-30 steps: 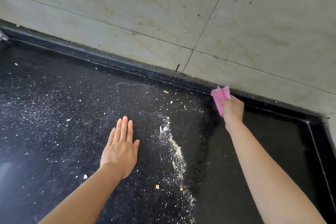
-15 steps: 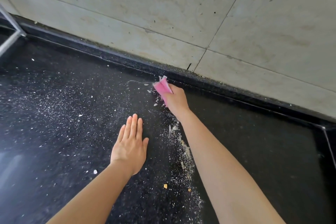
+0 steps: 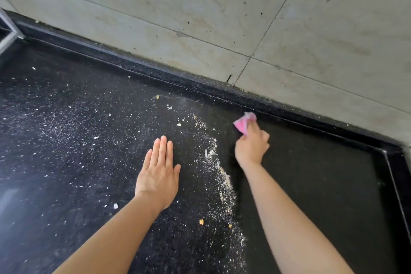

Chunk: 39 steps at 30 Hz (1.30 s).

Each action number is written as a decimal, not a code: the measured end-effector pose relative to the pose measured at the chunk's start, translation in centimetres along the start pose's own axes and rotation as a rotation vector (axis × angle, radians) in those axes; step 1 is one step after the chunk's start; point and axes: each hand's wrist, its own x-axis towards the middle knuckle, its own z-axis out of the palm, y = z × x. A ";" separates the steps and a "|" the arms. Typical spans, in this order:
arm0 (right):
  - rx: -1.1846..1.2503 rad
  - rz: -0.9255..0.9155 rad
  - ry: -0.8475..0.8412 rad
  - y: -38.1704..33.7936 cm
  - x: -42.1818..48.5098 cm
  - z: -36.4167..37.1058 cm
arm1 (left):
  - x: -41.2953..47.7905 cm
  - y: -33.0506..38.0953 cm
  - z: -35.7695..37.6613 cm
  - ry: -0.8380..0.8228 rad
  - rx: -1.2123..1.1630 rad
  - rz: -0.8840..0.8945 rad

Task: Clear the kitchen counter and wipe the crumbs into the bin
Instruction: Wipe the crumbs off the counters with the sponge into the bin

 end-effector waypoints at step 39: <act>0.281 0.345 -0.104 5.9 -10.6 -5.8 | -13.2 -12.4 2.0 0.022 -0.117 -0.330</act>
